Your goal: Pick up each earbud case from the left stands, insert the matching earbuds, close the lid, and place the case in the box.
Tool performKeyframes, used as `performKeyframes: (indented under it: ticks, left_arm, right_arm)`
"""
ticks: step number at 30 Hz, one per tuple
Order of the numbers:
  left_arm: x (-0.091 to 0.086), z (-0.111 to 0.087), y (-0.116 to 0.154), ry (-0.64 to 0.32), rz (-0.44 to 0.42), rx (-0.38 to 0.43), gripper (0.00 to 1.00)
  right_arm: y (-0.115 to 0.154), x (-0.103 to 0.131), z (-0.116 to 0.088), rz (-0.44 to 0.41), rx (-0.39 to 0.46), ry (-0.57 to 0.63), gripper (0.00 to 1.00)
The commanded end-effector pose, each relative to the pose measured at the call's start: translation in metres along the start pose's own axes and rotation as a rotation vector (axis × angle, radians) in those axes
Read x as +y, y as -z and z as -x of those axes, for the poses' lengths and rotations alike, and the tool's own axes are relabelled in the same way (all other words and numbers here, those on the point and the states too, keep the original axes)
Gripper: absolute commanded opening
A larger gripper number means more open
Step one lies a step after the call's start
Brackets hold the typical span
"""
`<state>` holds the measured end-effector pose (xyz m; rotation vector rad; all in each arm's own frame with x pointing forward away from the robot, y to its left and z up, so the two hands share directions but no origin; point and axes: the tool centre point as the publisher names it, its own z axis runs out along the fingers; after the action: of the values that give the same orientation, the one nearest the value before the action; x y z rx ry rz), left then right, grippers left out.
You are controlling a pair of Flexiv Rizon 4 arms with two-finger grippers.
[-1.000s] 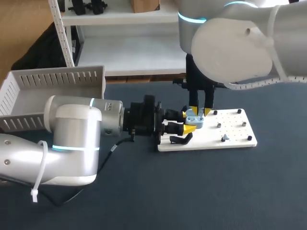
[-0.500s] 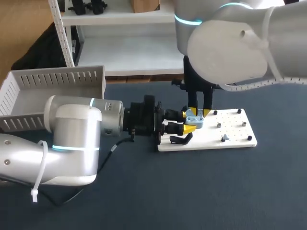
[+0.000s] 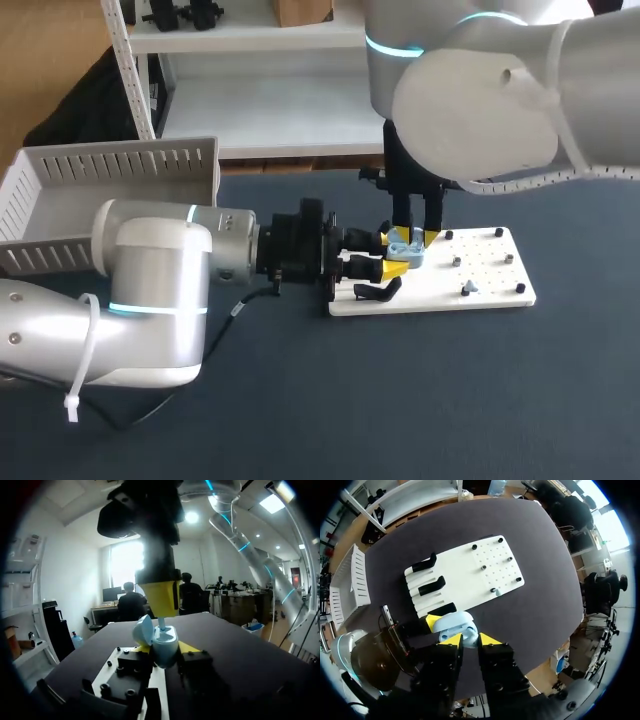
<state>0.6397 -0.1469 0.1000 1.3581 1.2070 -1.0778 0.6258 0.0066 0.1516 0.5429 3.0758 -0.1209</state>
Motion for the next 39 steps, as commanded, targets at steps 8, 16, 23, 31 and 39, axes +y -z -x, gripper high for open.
performKeyframes:
  ticks: [8, 16, 23, 31, 39]
  left_arm:
    - [-0.0007, -0.0008, -0.0002, -0.002, 0.003, -0.002, 0.00]
    - [-0.0007, -0.0008, -0.0002, -0.002, 0.003, -0.002, 0.00]
    - [-0.0007, -0.0008, -0.0002, -0.002, 0.003, -0.002, 0.00]
    - [-0.0007, -0.0008, -0.0002, -0.002, 0.003, -0.002, 0.00]
    - [-0.0007, -0.0008, -0.0002, -0.002, 0.003, -0.002, 0.00]
  right_arm:
    - [-0.0034, -0.0001, 0.0006, -0.006, 0.001, -0.008, 0.00]
    - [-0.0054, 0.0004, 0.0006, -0.016, 0.000, -0.014, 0.00]
    - [-0.0066, 0.0011, -0.0005, -0.024, 0.010, -0.017, 0.00]
    - [-0.0086, 0.0024, -0.0018, -0.031, 0.022, -0.021, 0.18]
    - [-0.0048, 0.0011, -0.0043, -0.018, 0.020, -0.019, 0.41]
